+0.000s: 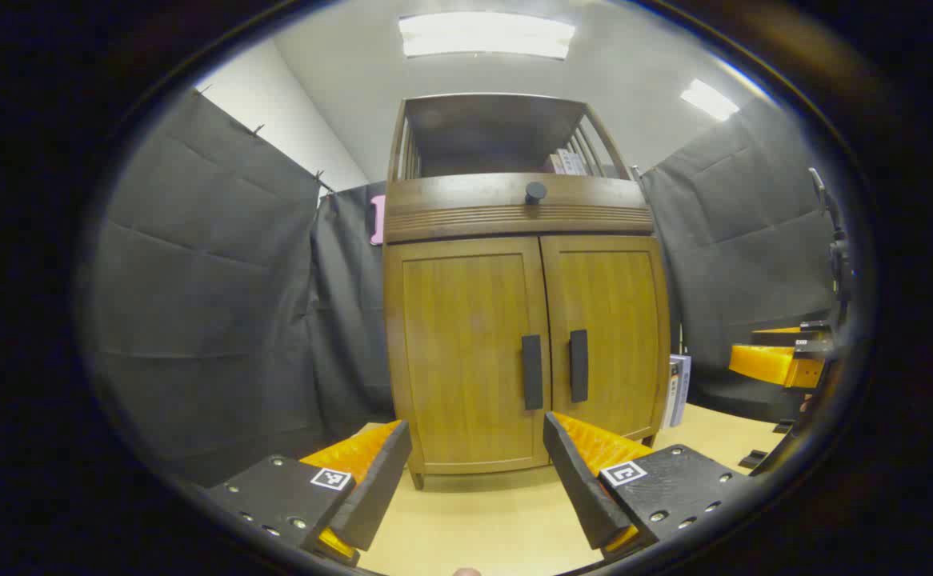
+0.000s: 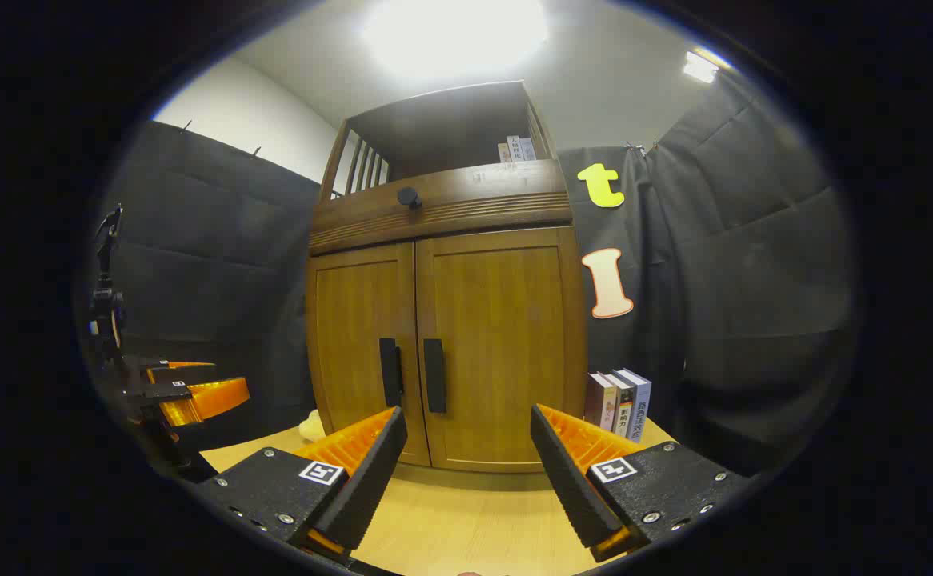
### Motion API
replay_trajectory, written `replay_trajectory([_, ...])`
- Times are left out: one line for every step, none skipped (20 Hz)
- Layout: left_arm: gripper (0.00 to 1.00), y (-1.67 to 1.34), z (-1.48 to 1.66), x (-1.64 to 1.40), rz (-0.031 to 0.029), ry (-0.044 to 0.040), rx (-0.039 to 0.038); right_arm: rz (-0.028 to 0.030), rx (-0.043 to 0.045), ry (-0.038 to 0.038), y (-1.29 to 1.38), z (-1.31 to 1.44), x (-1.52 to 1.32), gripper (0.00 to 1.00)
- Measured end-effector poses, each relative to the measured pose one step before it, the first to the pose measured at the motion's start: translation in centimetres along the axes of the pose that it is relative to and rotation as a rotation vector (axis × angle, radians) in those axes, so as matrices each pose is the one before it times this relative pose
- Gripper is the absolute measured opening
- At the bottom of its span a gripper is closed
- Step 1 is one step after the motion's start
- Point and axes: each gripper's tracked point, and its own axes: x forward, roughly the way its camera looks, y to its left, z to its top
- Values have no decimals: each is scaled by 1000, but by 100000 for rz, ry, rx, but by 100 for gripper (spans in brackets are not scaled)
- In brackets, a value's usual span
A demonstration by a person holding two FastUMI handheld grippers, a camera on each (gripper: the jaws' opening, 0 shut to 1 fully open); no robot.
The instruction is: Open the right door of the double-door shoe cabinet with the right hand, and open the left door with the left hand.
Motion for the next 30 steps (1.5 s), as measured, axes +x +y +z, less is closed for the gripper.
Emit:
replay_trajectory([100, -18, 385, 259, 265, -1798, -1100, 1084, 746, -826, 193, 96, 450, 96])
replay_trajectory([100, -275, 49, 145, -200, -1616, -1519, 821, 883, -879, 7, 32, 372, 96])
replay_trajectory([100, -364, -85, 141, -902, -729, -1023, 454, 642, -490, -58, 92, 284, 96])
replay_trajectory([100, -384, -427, 174, -1535, 747, -496, -90, 823, -284, -147, 13, 365, 96])
replay_trajectory([96, -206, -332, 149, -488, 738, 235, -728, 613, 12, -374, -62, 255, 96])
replay_trajectory([100, 234, 24, 224, 137, 241, 824, -900, -25, -13, -407, -255, 217, 96])
replay_trajectory([96, -20, 164, -83, 320, -31, 772, -1542, -503, 374, -544, -84, 145, 96])
replay_trajectory([96, -82, 126, -133, -55, -88, 669, -1532, -800, -19, -502, -33, 20, 96])
replay_trajectory([96, -120, 46, 40, -727, -294, 554, -1141, -746, -1006, -296, 273, 49, 96])
replay_trajectory([96, -52, 74, -31, -574, -147, 417, -713, -474, -952, -77, 223, 48, 96])
replay_trajectory([100, -25, 41, 22, -167, -52, 368, 80, -66, -207, 18, 38, 54, 95])
replay_trajectory([96, -37, -60, 52, -252, 256, 403, 432, 119, 366, 132, -297, 76, 94])
replay_trajectory([96, -41, -86, -36, -397, 525, 353, 461, -354, 371, 144, -155, 86, 95])
replay_trajectory([96, 18, -38, 4, -203, 410, 152, -431, -828, 278, 8, -144, 72, 94])
replay_trajectory([96, 8, -108, -1, -85, 514, 25, -705, -980, 194, -141, -52, 145, 95])
replay_trajectory([96, 15, -104, 29, -66, 646, -96, -395, -665, 515, 4, -206, 107, 95])
replay_trajectory([100, 21, -5, 60, -160, 285, -51, 182, -214, 739, 203, -171, 92, 95])
replay_trajectory([100, 43, -224, 35, 3, 355, -171, 649, 273, 588, 207, -179, 261, 95])
replay_trajectory([100, 7, -211, 74, 89, 347, -27, 771, 562, 429, 257, -68, 313, 95])
replay_trajectory([96, 35, -146, 110, 41, 423, 278, 891, 365, 831, 240, -228, 398, 95])
replay_trajectory([96, 113, -385, 72, 326, 625, 650, 337, -211, 993, 152, -167, 196, 95])
replay_trajectory([96, 169, -298, 100, 686, 491, 904, -86, -633, 753, 37, -143, 192, 95])
replay_trajectory([100, 65, -419, 175, 741, 459, 764, -519, -709, 235, -95, 153, 251, 96])
replay_trajectory([100, 149, -518, 241, 751, 605, 103, -311, -508, -202, 36, 64, 279, 96])
replay_trajectory([100, 135, -456, 226, 411, 283, -744, 18, 15, -136, 68, 129, 343, 95])
replay_trajectory([100, 176, -545, 284, -49, 395, -1646, 446, 233, -5, 91, -100, 501, 95])
replay_trajectory([96, 278, -559, 361, -483, 31, -1952, 538, 68, 66, 82, -89, 581, 95])
replay_trajectory([98, 442, -278, 208, -404, -210, -1564, -204, -175, 357, -58, -213, 538, 95])
replay_trajectory([99, 410, -238, 22, -77, -380, -953, -475, -565, 14, -55, -22, 506, 95])
replay_trajectory([100, 258, -163, 23, 54, -89, -451, -222, -489, -297, 161, 143, 567, 96])
